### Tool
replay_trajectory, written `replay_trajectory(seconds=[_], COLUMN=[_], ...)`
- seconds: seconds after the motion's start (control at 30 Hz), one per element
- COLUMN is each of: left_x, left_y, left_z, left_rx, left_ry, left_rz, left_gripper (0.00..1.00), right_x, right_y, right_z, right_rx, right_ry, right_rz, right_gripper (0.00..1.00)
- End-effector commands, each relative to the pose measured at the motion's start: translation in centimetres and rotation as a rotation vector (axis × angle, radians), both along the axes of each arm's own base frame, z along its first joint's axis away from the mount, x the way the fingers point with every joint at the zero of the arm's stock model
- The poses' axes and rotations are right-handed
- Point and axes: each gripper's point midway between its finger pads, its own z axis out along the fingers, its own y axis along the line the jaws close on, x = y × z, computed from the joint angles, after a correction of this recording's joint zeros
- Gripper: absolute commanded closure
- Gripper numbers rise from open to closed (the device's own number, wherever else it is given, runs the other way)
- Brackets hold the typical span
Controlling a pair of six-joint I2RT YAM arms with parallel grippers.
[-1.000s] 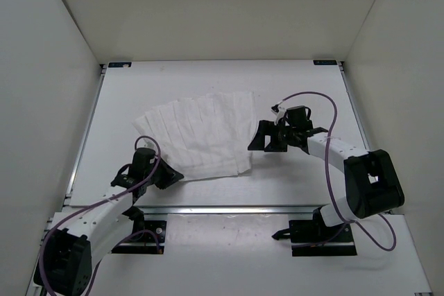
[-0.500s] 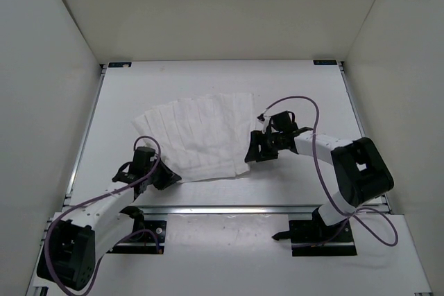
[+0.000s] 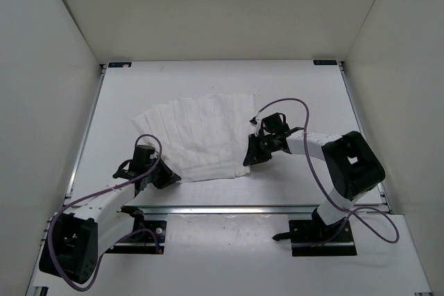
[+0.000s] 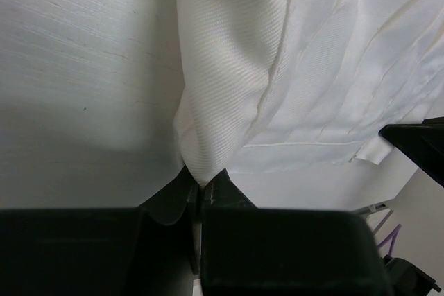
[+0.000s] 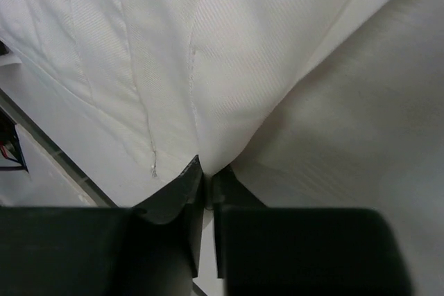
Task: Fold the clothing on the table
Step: Flatten the skirt out
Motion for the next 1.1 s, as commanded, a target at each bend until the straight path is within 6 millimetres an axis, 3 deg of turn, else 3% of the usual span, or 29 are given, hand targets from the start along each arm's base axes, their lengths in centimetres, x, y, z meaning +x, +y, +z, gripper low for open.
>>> replay_trajectory(seconds=[0.0,0.13,0.3,0.43,0.57,0.67,0.73,0.77,0.8,0.83,0.87,0.9,0.93,0.97,1.0,1.03,1.07], left_x=[0.3,0.8,2.4,3.4,3.3,3.1,5.1,6.9,10.1,11.4,14.9,18.3,21.7,23.4,26.5,28.5,29.8], left_y=[0.4,1.3,0.7,0.2,-0.4,-1.9,-2.7,-3.2,-4.0,-3.8,-5.1,-5.7,-6.3,-6.8,-7.2,-7.3,-7.4], left_z=[0.3,0.8,2.4,3.3,3.6,3.5,4.2,5.0,8.1,7.6,10.4,14.5,17.7,17.6,21.4,27.0,28.2], left_rx=[0.024,0.036,0.028,0.067,0.056,0.016,0.012,0.025,0.037,0.07,0.07,0.089,0.095,0.093,0.088,0.088,0.098], left_ry=[-0.001,-0.014,-0.084,-0.102,-0.105,-0.106,-0.158,-0.186,-0.275,-0.256,-0.326,-0.424,-0.492,-0.482,-0.564,-0.685,-0.719], left_rz=[-0.011,0.009,-0.057,-0.13,-0.198,-0.279,-0.316,-0.343,-0.357,-0.381,-0.41,-0.431,-0.451,-0.477,-0.462,-0.447,-0.438], left_gripper=[1.0,1.0,1.0,1.0,1.0,1.0,1.0,1.0,1.0,1.0,1.0,1.0,1.0,1.0,1.0,1.0,1.0], right_x=[-0.1,1.0,4.6,5.3,4.0,2.5,4.4,6.6,8.1,11.2,14.9,16.5,19.9,23.2,24.7,27.1,28.5], right_y=[-0.4,-1.7,-4.5,-5.4,-5.1,-5.3,-5.7,-5.6,-6.0,-6.4,-6.6,-7.1,-7.4,-7.7,-7.9,-8.3,-8.9], right_z=[-0.9,-0.4,4.6,7.2,7.2,5.5,5.8,7.6,7.6,9.7,13.8,13.6,16.9,21.0,23.1,27.9,32.8], right_rx=[-0.038,-0.072,-0.026,-0.051,-0.017,-0.005,-0.011,-0.009,-0.034,-0.045,-0.048,-0.081,-0.091,-0.097,-0.109,-0.097,-0.083], right_ry=[0.015,-0.021,-0.148,-0.226,-0.208,-0.17,-0.192,-0.259,-0.262,-0.324,-0.439,-0.418,-0.489,-0.574,-0.626,-0.719,-0.837], right_rz=[-0.036,-0.091,-0.185,-0.192,-0.21,-0.22,-0.226,-0.221,-0.229,-0.229,-0.235,-0.249,-0.245,-0.259,-0.265,-0.303,-0.347], right_gripper=[0.99,1.0,1.0,1.0,1.0,1.0,1.0,1.0,1.0,0.99,1.0,1.0,1.0,1.0,1.0,1.0,1.0])
